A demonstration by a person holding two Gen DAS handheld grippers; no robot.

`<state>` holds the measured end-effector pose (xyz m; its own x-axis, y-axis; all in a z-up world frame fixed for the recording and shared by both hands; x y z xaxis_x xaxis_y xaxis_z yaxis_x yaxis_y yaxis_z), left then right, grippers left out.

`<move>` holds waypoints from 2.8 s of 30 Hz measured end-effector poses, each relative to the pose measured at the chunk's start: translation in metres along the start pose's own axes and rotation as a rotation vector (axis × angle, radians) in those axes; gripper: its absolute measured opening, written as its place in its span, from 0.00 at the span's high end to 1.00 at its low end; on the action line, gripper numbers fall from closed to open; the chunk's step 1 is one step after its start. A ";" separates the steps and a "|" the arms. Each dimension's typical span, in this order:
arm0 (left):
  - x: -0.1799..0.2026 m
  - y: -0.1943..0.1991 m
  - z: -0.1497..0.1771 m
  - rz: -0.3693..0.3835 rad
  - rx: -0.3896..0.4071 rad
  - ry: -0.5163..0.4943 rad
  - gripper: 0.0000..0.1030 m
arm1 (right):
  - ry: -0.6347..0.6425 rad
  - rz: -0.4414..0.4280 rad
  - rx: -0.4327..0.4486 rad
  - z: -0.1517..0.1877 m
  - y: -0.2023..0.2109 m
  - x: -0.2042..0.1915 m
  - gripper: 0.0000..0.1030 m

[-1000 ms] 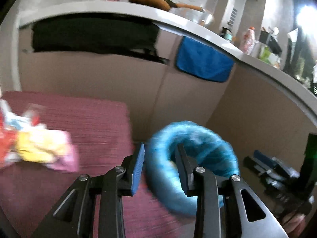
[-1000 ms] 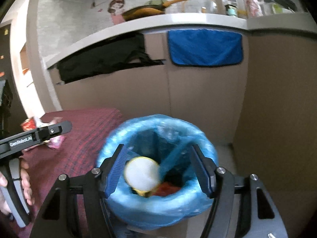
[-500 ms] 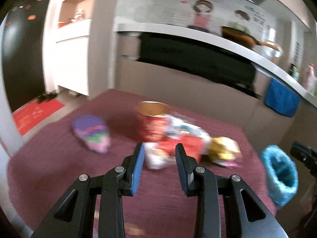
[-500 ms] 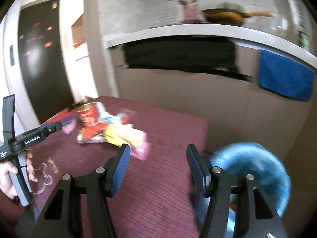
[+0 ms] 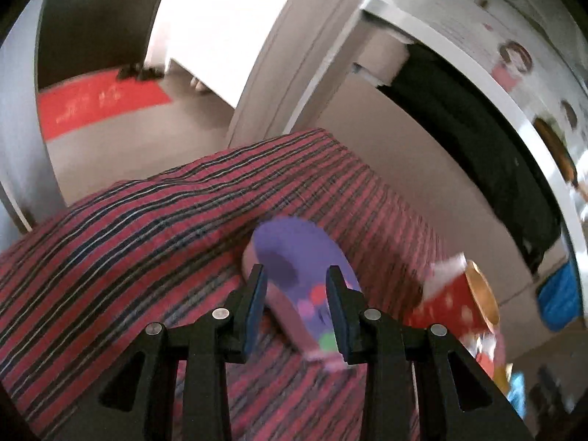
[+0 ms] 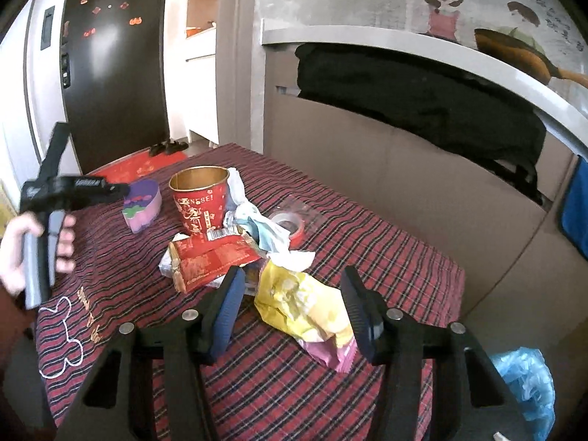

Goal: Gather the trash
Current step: 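Grasp the purple sponge with the left gripper while the right gripper grasps the red paper cup rim, then lift the purple sponge and red paper cup and carry them toward the blue bin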

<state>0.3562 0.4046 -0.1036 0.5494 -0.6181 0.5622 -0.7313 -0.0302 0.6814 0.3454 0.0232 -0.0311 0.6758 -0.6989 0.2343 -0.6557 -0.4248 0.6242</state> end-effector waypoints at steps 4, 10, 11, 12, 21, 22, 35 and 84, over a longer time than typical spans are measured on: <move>-0.010 -0.021 -0.012 -0.033 -0.001 0.025 0.66 | -0.002 -0.015 -0.005 -0.007 -0.006 0.001 0.51; 0.026 -0.016 0.014 0.013 0.019 -0.275 0.62 | -0.021 -0.108 0.007 -0.040 -0.022 -0.002 0.50; 0.030 -0.012 0.020 0.016 0.025 -0.319 0.61 | -0.018 -0.122 0.010 -0.046 -0.026 -0.005 0.50; 0.031 -0.008 0.023 0.016 0.030 -0.341 0.61 | -0.016 -0.137 0.014 -0.052 -0.031 -0.008 0.51; 0.010 0.016 0.020 0.115 -0.041 -0.272 0.61 | -0.104 -0.191 -0.050 -0.109 -0.119 -0.037 0.66; 0.003 0.014 0.015 0.127 -0.060 -0.229 0.61 | -0.109 -0.195 -0.073 -0.110 -0.128 -0.039 0.73; -0.027 -0.016 -0.003 0.174 -0.117 0.089 0.61 | -0.193 -0.170 -0.018 -0.081 -0.051 0.016 0.96; 0.125 0.036 0.123 0.239 -0.001 -0.551 0.36 | -0.218 -0.006 -0.078 0.063 0.017 0.052 0.95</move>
<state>0.3492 0.2298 -0.0663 0.0791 -0.9237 0.3749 -0.8083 0.1607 0.5664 0.3485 -0.0565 -0.0554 0.5849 -0.8081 0.0690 -0.6182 -0.3892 0.6829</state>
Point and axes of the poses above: each gripper's, at about its wrist camera, not at the fingertips, and y roughly against the way its jaws point, x to its right, z to its underside, the point moved 3 cm from there along -y, roughly the way its jaws point, and after that the axes turned 11 degrees about y, right-handed, at the moved point
